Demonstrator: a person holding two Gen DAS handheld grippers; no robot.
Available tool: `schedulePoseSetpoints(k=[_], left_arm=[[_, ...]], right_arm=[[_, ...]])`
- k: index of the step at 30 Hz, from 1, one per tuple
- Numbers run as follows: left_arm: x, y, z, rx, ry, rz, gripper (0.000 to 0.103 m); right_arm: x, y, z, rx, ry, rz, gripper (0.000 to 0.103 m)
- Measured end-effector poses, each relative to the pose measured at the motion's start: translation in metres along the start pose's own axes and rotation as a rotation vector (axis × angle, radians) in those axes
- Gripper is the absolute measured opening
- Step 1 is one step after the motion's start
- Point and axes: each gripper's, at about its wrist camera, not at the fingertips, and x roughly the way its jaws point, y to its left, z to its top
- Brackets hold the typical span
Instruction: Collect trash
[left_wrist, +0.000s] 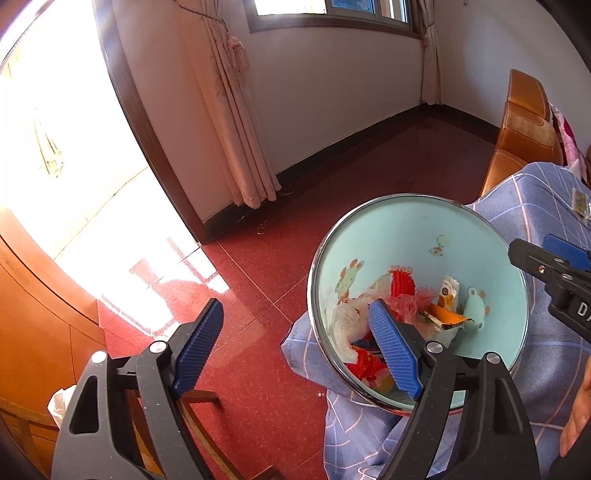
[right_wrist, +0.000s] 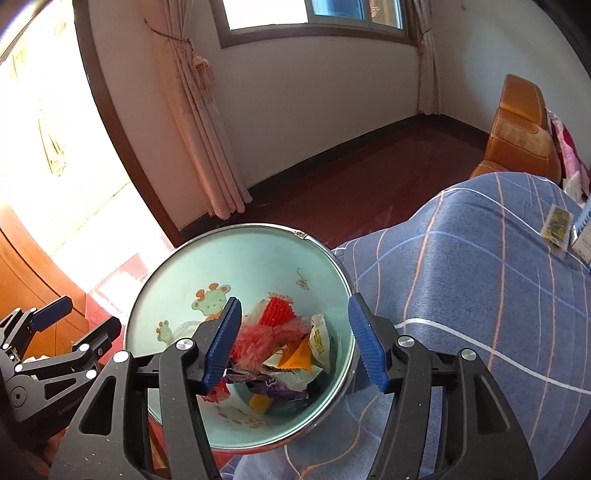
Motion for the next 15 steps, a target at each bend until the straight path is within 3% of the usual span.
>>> schedulePoseSetpoints(k=[3, 11, 15], left_arm=[[-0.007, -0.007, -0.004, 0.013, -0.018, 0.016, 0.091], [-0.021, -0.019, -0.031, 0.015, 0.014, -0.01, 0.093], [-0.03, -0.028, -0.043, 0.029, 0.026, -0.016, 0.093]], right_arm=[[-0.017, -0.008, -0.007, 0.032, -0.041, -0.044, 0.081], [-0.041, -0.013, -0.037, 0.025, -0.03, -0.075, 0.092], [-0.049, -0.015, -0.053, 0.027, -0.008, -0.096, 0.092]])
